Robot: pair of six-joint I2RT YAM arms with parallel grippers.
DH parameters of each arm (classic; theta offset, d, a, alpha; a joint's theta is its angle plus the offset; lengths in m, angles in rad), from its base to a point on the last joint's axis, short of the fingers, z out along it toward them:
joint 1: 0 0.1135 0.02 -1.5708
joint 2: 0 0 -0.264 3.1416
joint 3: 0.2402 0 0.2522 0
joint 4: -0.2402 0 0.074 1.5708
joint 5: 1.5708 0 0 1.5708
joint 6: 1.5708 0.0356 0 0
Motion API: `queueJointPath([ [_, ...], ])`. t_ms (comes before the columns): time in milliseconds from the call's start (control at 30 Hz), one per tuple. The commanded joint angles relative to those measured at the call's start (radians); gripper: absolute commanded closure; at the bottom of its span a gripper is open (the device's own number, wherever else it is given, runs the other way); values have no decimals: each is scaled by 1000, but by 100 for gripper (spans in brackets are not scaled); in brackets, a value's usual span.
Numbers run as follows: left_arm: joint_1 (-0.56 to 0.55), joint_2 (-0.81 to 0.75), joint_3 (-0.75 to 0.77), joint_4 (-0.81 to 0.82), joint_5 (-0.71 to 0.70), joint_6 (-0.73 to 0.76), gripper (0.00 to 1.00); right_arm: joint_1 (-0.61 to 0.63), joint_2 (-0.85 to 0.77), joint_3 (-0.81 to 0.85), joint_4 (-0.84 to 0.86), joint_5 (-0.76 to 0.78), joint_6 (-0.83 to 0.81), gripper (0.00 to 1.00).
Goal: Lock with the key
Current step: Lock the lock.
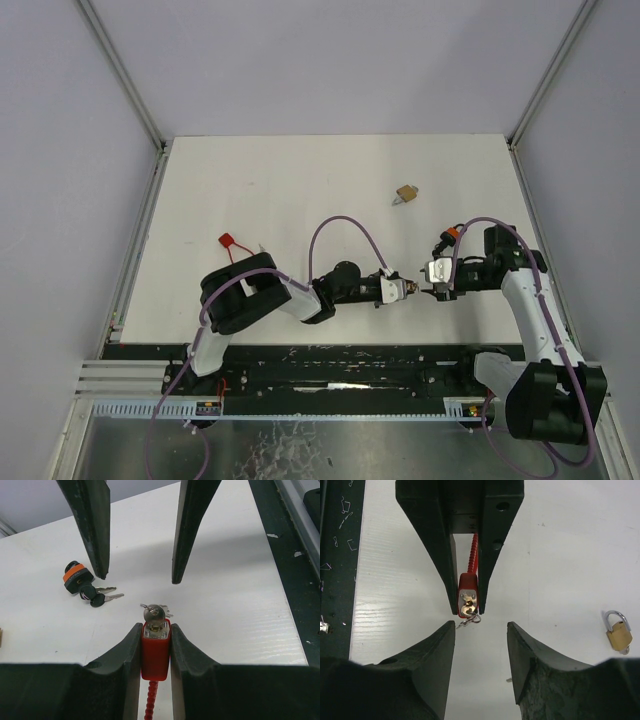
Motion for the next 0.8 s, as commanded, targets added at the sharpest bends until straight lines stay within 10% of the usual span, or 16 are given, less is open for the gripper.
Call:
queueJointPath([
  [0, -7, -31, -14, 38, -1, 10, 100, -5, -10, 47, 12, -47, 107, 46],
  [767, -6, -34, -7, 11, 36, 7, 100, 63, 118, 8, 12, -24, -169, 56],
])
